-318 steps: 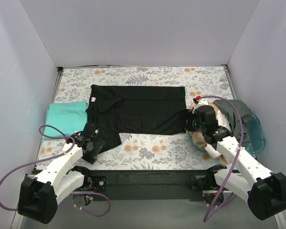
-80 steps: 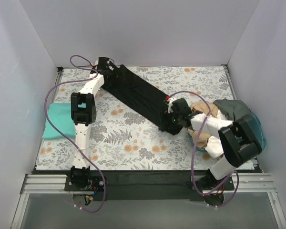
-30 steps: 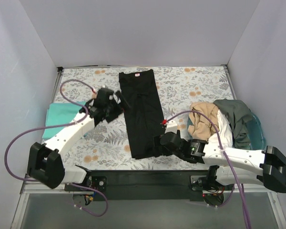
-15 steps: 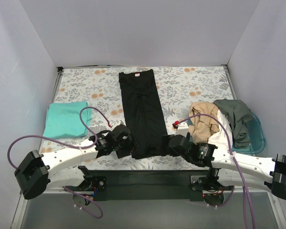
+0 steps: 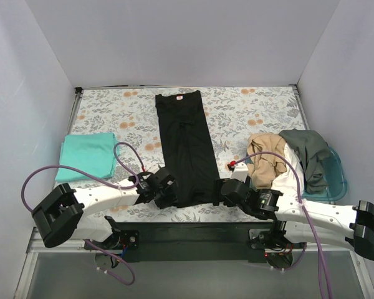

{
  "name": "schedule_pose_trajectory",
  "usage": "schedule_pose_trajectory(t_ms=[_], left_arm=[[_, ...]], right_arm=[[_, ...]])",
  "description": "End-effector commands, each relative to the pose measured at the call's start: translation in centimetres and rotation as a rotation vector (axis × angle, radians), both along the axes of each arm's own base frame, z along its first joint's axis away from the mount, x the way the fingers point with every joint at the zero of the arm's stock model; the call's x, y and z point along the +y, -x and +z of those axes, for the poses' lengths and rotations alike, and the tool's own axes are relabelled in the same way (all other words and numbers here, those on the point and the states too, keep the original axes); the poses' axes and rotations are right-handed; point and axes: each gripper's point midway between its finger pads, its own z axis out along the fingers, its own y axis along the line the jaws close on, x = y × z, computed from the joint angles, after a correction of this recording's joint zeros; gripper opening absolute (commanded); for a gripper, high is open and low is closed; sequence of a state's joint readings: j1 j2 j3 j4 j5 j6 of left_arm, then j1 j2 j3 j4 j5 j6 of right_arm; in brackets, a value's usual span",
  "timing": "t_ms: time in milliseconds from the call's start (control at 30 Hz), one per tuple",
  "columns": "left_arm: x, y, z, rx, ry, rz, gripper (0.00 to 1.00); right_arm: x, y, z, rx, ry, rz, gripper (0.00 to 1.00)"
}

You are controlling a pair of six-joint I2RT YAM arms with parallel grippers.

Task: Fold and stack the t-shirts
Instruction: Fold the tshirt

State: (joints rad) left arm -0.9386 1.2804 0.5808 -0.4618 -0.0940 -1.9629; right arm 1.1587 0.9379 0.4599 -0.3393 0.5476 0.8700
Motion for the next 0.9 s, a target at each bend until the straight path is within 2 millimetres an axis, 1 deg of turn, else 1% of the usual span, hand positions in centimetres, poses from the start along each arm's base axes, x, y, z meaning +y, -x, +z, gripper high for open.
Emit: schedule_pose_trajectory(t_ms=[0,67,100,233,267,300,333,367,400,433,467,533,600,633,667,733,767,800,867], left_arm=[[0.3,-0.9,-0.5,-0.025,-0.047,0.029,0.25],[0.3,-0.6,-1.2,0.002,-0.065,0.021,0.14],[0.3,-0.5,-1.4,0.012,-0.069,0.022,0.00],[0.7,-0.2,-1.9,0.020,-0.080,0.026,0.00],[1.1,-0.3,-1.8,0.015,-0.095,0.032,0.00],[1.2,-0.4,-1.4,0.005,-0.090,0.038,0.00],[1.5,-0.3,-1.3,0.000,-0.100,0.043,0.00],[2.1,-0.1,-1.3,0.007,-0.121,0.052,0.00],[2.6,-0.2,-1.2,-0.006,-0.136,0.061,0.00],[2.9,-0.3,-0.9,-0.016,-0.136,0.068,0.00],[3.6,0.0,-1.0,-0.008,-0.157,0.082,0.00],[4.2,0.1,-0.8,-0.014,-0.172,0.097,0.00],[4.9,0.4,-1.0,-0.005,-0.187,0.107,0.00],[5.1,0.7,-1.1,-0.002,-0.190,0.109,0.00],[5.2,0.7,-1.1,-0.003,-0.189,0.113,0.00],[5.2,0.9,-1.2,0.005,-0.182,0.113,0.00],[5.0,0.8,-1.1,0.002,-0.173,0.114,0.00],[5.0,0.9,-1.2,0.006,-0.171,0.111,0.00],[5.0,0.9,-1.1,0.005,-0.170,0.111,0.00]], right_arm=[[-0.2,-0.4,-0.4,-0.014,-0.019,-0.045,0.95],[-0.2,-0.5,-0.5,-0.013,-0.029,-0.055,0.92],[-0.2,-0.5,-0.6,-0.015,-0.029,-0.057,0.92],[0.0,-0.7,-0.9,-0.017,-0.013,-0.048,0.85],[0.2,-0.8,-1.0,-0.019,-0.010,-0.041,0.84],[0.5,-0.9,-0.9,-0.026,-0.007,-0.024,0.84],[0.7,-1.1,-0.7,-0.033,-0.004,-0.019,0.83],[0.8,-1.1,-1.0,-0.032,0.015,-0.011,0.82],[0.9,-1.3,-0.9,-0.041,0.025,-0.006,0.81],[1.2,-1.4,-0.8,-0.040,0.034,-0.002,0.78],[1.3,-1.6,-0.8,-0.041,0.042,0.002,0.77],[1.9,-1.5,-0.9,-0.029,0.057,0.032,0.74],[2.4,-1.1,-1.2,-0.006,0.062,0.061,0.69],[2.4,-1.0,-1.7,0.007,0.078,0.071,0.67],[2.8,-0.9,-1.7,0.016,0.070,0.080,0.64],[3.7,0.0,-2.1,0.056,0.060,0.136,0.56],[4.5,0.0,-1.8,0.058,0.030,0.160,0.54],[5.0,0.7,-1.9,0.080,0.014,0.195,0.52],[5.3,0.9,-2.1,0.098,0.006,0.204,0.51]])
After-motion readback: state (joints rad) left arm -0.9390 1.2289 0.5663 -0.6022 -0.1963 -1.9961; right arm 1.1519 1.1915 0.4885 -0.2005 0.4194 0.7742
